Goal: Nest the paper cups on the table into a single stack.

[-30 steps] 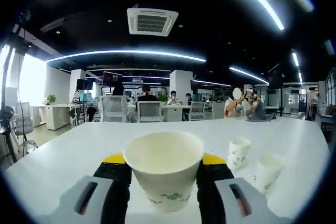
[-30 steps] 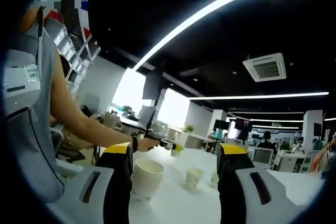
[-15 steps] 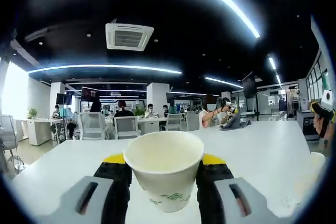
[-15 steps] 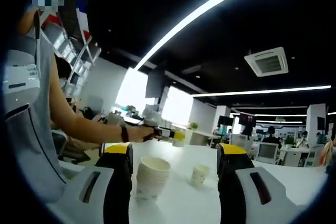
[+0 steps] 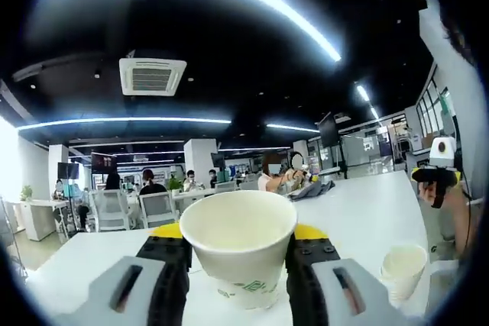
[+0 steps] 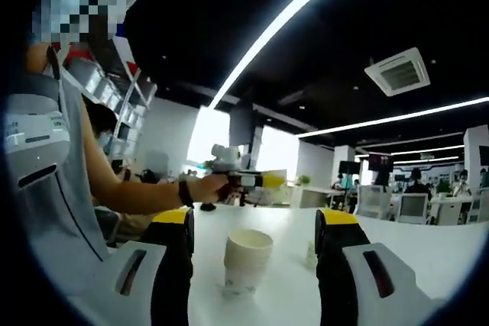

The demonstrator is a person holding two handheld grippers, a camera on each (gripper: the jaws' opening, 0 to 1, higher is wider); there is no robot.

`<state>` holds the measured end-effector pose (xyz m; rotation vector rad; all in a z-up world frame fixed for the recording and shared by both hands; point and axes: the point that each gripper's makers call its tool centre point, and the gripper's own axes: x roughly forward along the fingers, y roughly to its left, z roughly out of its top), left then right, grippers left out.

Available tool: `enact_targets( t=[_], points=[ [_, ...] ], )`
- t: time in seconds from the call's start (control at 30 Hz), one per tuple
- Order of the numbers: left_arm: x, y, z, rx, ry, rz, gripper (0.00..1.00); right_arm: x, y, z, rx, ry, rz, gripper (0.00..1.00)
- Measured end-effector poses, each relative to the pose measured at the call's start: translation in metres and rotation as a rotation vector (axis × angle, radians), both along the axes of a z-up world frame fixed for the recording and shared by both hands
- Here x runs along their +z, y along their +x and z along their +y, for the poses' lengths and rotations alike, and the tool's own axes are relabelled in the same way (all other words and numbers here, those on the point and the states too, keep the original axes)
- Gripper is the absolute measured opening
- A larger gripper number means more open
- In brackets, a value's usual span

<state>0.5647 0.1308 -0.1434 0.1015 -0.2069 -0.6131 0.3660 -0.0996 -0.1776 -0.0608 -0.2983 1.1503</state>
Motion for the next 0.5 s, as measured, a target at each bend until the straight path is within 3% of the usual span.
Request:
enact_targets(
  t=[0.43,0.5],
  points=[
    [0.016,-0.041,-0.037,-0.099,0.017,-0.026,0.52,-0.001,0.003,-0.008,-0.02,-0.007,0.001,0.67],
    [0.021,-0.053,-0.049,-0.147,-0.019,-0.017,0.52,-0.001,0.003,-0.008,-0.02,-0.004,-0.002,0.67]
  ],
)
